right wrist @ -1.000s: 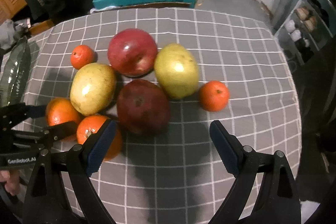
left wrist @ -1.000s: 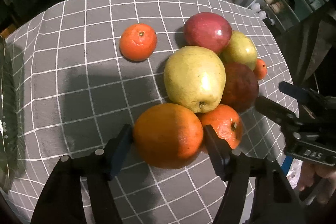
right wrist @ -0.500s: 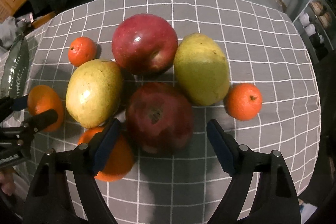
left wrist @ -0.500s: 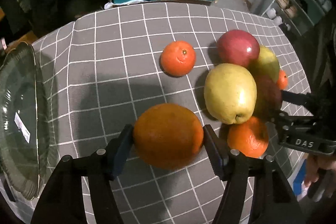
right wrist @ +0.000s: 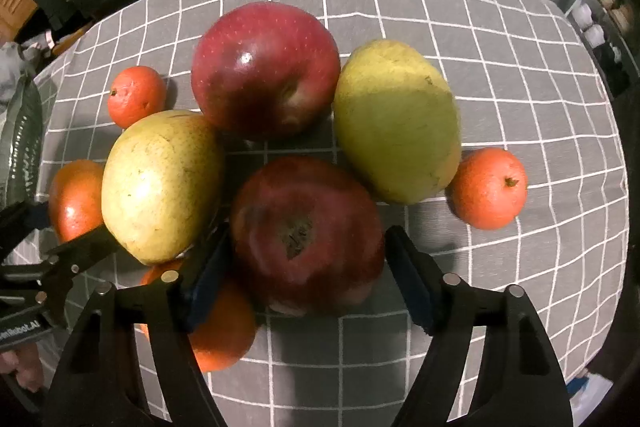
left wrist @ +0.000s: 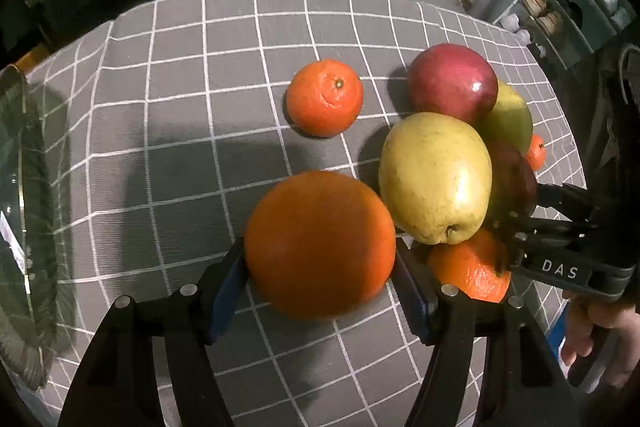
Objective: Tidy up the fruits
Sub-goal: 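Grasp the large orange with the left tool while the right tool grasps the red apple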
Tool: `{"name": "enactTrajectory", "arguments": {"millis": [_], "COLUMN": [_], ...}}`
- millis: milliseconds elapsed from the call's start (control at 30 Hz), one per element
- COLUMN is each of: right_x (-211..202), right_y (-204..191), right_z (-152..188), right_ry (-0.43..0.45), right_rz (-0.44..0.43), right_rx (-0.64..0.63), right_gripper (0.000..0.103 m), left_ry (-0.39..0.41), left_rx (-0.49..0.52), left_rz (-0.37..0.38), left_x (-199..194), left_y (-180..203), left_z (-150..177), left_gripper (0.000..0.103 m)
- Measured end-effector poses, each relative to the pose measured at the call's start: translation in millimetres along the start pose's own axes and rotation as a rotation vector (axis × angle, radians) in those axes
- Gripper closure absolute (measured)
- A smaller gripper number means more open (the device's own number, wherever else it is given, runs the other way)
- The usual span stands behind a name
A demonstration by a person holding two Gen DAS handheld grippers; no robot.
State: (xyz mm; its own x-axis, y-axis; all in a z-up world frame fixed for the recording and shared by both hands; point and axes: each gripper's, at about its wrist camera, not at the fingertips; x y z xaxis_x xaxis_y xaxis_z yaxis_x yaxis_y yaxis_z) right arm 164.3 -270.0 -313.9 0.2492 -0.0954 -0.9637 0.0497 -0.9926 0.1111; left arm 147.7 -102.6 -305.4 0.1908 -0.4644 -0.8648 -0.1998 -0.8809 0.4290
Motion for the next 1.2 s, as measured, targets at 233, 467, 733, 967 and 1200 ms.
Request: {"name": "enactTrajectory", "arguments": {"millis": [233, 467, 733, 967, 1200], "right_x": [2, -33, -77, -93, -125], "right_y": [-6, -11, -14, -4, -9], "right_z": [-4, 7, 13, 8, 8], "right_ry": [0.034, 0.131, 0.237, 0.293, 0.38], "right_rz": [0.038, 0.08, 0.107, 0.095, 0.092], "right_rx": [-0.01, -0.029, -0.028, -0.018, -0.026], "right_gripper": [0.03, 0.03, 0.03, 0.03, 0.03], "left_ry": [0.012, 0.057, 0.144, 0.232, 0.304], "left_rx": [0.019, 0.024, 0.051, 0.07, 0.092], "left_rz": [-0.017, -0.046, -0.078, -0.078, -0.094], "left_x": [-4, -18, -55, -93, -127], "left_y": [2, 9, 13, 22, 30], "left_z": [4, 2, 2, 2, 5], "left_gripper": [0.036, 0.036, 0.037, 0.037, 0.036]}}
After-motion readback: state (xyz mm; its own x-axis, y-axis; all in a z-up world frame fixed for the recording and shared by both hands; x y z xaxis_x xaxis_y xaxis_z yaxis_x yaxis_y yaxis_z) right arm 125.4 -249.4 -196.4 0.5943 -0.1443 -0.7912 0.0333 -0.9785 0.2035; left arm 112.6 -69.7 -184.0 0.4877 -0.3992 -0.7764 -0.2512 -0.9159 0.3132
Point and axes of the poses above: each gripper's, at about its wrist camera, not at the fingertips, and x roughly the way its jaws point, y to its right, z to its underside, and after that the axes turned 12 degrees about z, right-handed
